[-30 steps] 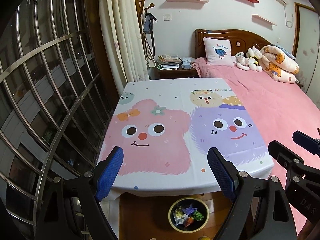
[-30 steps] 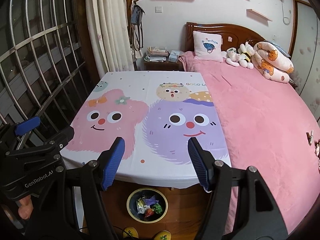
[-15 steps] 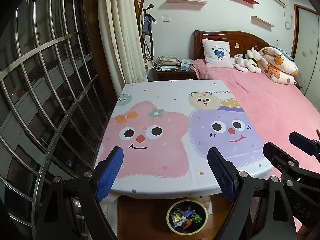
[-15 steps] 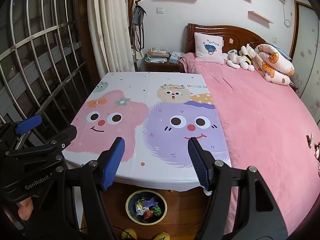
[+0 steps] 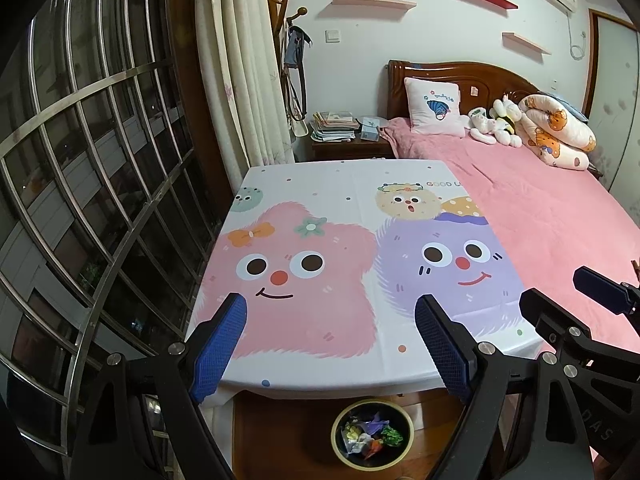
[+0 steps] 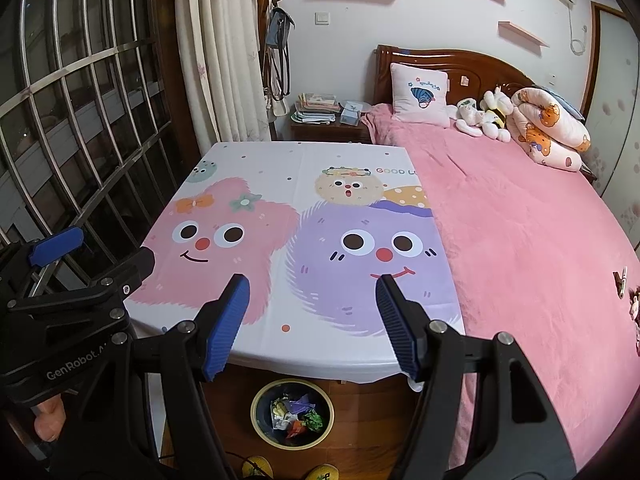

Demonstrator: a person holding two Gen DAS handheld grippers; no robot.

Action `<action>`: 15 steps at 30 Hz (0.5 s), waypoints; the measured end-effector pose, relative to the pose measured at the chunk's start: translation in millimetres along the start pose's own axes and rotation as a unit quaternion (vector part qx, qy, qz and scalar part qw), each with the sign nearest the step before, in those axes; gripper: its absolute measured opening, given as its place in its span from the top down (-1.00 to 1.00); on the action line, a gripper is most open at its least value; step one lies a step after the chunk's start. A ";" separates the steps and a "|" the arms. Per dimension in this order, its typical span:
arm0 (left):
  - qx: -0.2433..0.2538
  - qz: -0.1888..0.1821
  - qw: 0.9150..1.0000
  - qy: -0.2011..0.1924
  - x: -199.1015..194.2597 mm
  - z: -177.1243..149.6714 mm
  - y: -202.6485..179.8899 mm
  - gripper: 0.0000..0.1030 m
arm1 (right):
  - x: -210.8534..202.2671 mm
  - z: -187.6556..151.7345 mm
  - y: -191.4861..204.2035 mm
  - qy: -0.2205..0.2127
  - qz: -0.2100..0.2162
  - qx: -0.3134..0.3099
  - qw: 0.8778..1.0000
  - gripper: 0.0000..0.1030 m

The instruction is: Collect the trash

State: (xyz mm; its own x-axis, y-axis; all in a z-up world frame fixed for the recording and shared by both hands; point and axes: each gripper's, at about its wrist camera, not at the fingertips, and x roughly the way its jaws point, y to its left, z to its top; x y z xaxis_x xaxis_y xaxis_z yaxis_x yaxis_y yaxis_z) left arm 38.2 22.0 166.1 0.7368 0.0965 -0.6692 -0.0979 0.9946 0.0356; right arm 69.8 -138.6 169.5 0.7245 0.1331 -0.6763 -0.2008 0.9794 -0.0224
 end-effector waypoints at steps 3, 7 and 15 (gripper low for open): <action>0.000 -0.001 1.000 0.000 0.0 0.0 0.6 -0.69 | 0.9 0.0 0.4 0.001 0.000 0.000 1.000 -0.22; 0.000 0.000 1.000 0.000 1.5 0.0 0.0 -0.69 | 1.2 -0.3 1.1 0.000 0.000 -0.001 1.000 -0.22; 0.000 0.000 1.000 0.001 1.0 0.5 -0.8 -0.69 | 2.7 0.1 1.1 0.001 0.001 -0.001 1.000 -0.22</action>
State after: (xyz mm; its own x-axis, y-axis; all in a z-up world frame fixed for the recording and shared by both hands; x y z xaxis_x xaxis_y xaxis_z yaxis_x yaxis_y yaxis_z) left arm 39.4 21.3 165.8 0.7359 0.0963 -0.6703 -0.0974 0.9946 0.0358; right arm 71.7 -137.1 167.7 0.7222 0.1344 -0.6785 -0.2028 0.9790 -0.0220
